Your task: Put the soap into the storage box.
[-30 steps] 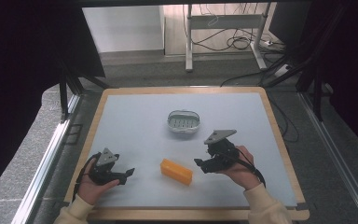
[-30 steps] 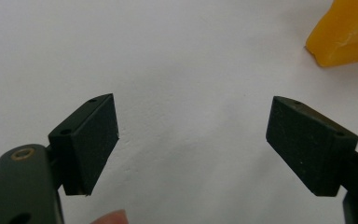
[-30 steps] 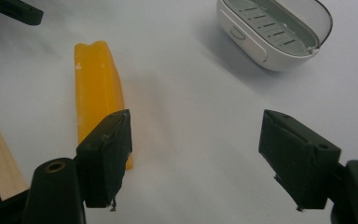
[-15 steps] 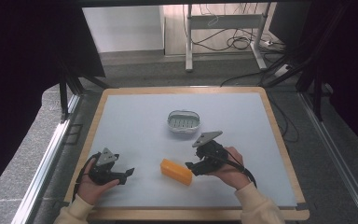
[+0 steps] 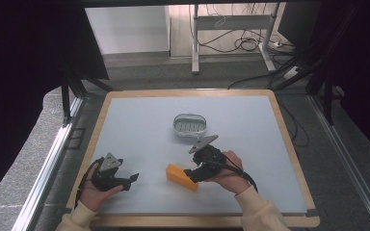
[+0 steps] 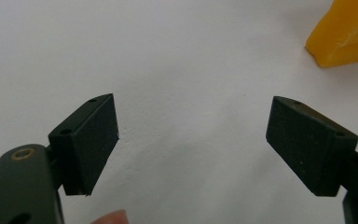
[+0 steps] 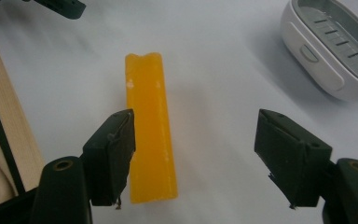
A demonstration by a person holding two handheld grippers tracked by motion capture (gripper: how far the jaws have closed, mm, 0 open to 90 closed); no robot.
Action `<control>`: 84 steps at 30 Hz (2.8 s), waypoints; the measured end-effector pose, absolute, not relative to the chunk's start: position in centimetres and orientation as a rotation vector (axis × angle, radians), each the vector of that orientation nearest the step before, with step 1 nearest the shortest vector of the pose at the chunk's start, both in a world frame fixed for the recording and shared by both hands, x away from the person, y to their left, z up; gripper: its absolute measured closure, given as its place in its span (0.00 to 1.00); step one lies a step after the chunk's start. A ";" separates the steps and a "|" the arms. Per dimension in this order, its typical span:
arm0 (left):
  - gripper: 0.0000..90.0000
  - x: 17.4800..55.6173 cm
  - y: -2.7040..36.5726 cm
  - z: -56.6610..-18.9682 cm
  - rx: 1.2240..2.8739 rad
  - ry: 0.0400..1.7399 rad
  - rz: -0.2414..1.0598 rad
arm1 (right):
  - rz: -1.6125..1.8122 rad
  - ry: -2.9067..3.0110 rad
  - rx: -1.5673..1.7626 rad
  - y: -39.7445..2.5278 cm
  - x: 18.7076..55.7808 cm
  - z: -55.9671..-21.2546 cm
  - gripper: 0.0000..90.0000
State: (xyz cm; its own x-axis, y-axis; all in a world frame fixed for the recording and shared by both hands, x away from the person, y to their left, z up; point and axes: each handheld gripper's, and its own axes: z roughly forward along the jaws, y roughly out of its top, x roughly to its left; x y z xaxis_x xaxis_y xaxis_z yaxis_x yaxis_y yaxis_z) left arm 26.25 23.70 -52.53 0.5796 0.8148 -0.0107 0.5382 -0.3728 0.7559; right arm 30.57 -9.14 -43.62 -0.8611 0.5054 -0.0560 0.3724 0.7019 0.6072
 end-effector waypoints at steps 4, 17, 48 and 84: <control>0.19 26.2 23.6 -52.5 2.079 1.061 0.478 | 0.861 2.724 0.691 -8.1 30.7 -44.0 0.32; 0.19 26.1 23.6 -52.5 2.090 1.046 0.475 | 0.756 2.822 0.641 -5.3 31.1 -45.8 0.36; 0.19 26.1 23.8 -52.5 2.085 1.058 0.474 | 0.409 2.985 0.515 -2.7 31.5 -48.4 0.68; 0.19 26.2 23.6 -52.8 2.097 1.063 0.474 | 0.605 2.905 0.408 -5.7 32.3 -42.6 0.68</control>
State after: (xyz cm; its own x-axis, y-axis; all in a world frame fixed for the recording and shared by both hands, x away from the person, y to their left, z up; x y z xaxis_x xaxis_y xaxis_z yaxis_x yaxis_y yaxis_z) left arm 26.24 23.61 -52.83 0.5912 0.8065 -0.0001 0.5392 -0.3952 0.7437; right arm 32.33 -5.70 -42.61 -0.9524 0.2922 -0.0870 0.2332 0.8819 0.4097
